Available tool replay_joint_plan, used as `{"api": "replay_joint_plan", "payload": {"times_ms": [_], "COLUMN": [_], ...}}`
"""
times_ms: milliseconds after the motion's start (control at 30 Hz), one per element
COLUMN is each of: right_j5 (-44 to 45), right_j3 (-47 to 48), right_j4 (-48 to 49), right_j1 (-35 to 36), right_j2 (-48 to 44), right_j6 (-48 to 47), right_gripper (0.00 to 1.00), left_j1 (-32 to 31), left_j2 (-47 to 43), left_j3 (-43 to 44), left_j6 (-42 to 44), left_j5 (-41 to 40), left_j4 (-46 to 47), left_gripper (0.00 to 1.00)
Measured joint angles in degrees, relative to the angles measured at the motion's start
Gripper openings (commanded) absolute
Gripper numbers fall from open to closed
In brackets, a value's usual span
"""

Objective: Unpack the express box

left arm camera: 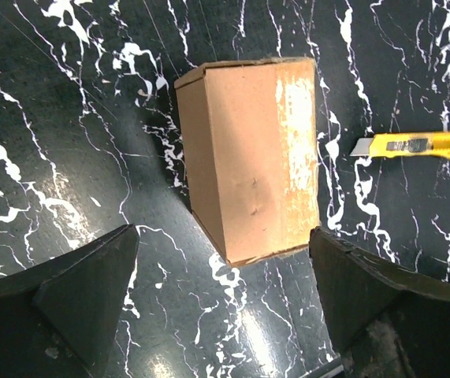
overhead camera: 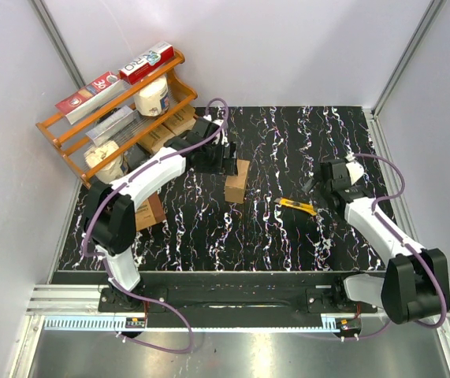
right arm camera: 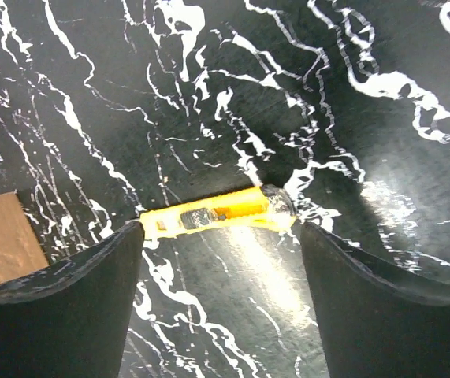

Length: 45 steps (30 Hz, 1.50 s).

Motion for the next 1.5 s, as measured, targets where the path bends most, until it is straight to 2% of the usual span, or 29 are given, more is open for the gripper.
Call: {"api": "replay_joint_plan", "payload": {"times_ms": [200,367,567,833,900,933,1033,1067,1167,1300,1367,1500], "right_j5": [2.25,-1.22,-6.84,-8.81,-8.81,-8.83,-9.09,-9.14,-9.18,-9.22,-9.44,-10.21], "right_j3": [0.57,1.2,1.22,2.4,2.89,3.19,3.91,4.09,4.57,5.92,6.86,8.5], "right_j4": [-2.19,-0.85,1.79,4.59,4.98,5.22,5.99,6.03,6.1,6.05,5.99,5.97], "right_j1": [0.0,0.0,1.16,8.13,9.77,10.27,11.1,11.17,11.21,11.21,11.21,11.32], "right_j2": [-4.2,-4.24,-0.79,4.74,5.88,6.54,8.04,8.22,8.35,8.35,8.33,8.31], "right_j6": [-2.25,-5.18,-6.51,-6.51,-6.32,-6.12,-5.22,-4.98,-4.61,-4.66,-4.9,-5.62], "right_gripper": [0.93,0.94,0.94,0.92,0.89,0.88,0.85,0.85,0.84,0.83,0.83,0.83], "left_j1": [-0.92,-2.69,-4.13,-4.7,-4.72,-4.76,-4.79,-4.79,-4.68,-3.98,-3.19,-1.36], "left_j2": [2.45,5.68,8.28,12.61,13.77,14.36,15.63,15.67,15.67,15.08,13.57,9.57], "left_j3": [2.32,5.66,7.45,9.38,9.57,9.79,10.05,10.05,10.29,8.33,3.91,-6.36], "left_j6": [1.2,2.27,2.21,1.55,1.14,0.83,0.0,-0.26,-0.98,-3.98,-7.34,-15.54], "left_j5": [-3.54,-4.28,-4.24,-4.39,-4.42,-4.39,-3.69,-3.32,-0.63,7.08,12.44,20.85], "left_j4": [-1.03,-1.73,-2.75,-4.57,-5.09,-5.55,-6.73,-7.02,-7.21,-4.11,1.01,11.76], "left_gripper": [0.96,0.99,0.99,0.98,0.92,0.8,0.61,0.59,0.56,0.56,0.57,0.66]}}
